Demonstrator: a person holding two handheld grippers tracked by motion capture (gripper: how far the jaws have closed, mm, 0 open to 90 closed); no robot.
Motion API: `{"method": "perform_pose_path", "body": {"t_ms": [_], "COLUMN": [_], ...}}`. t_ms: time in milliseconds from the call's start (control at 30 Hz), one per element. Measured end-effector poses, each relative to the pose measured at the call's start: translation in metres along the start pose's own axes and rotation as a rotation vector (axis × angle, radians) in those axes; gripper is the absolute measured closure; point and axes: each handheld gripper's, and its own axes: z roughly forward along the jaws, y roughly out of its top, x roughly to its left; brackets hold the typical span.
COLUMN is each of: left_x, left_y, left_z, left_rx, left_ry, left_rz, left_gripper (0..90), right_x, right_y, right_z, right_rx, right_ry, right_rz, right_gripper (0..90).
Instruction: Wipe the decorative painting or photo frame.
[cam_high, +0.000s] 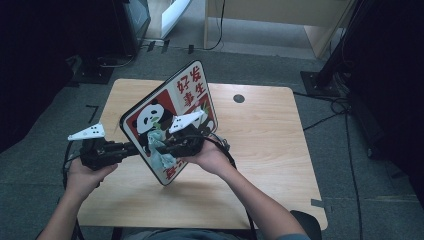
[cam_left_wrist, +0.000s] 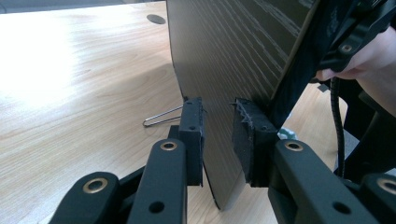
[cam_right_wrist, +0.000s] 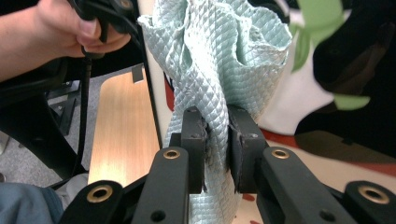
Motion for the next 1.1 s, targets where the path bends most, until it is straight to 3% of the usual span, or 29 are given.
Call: {"method": "perform_pose_path", "body": {"t_ms": [1100], "left_x": [0.000], "left_y": [0.000], "left_z": [0.001], "left_rx": [0.002], "left_ry": [-0.010], "left_rz": [0.004], "left_gripper": [73.8], "right_x": [-0.005], "right_y": [-0.063], "right_z": [0.019], "right_rx": [0.045], "right_ry": [-0.010], "right_rz": [0.007], "right_gripper": [77.8]}}
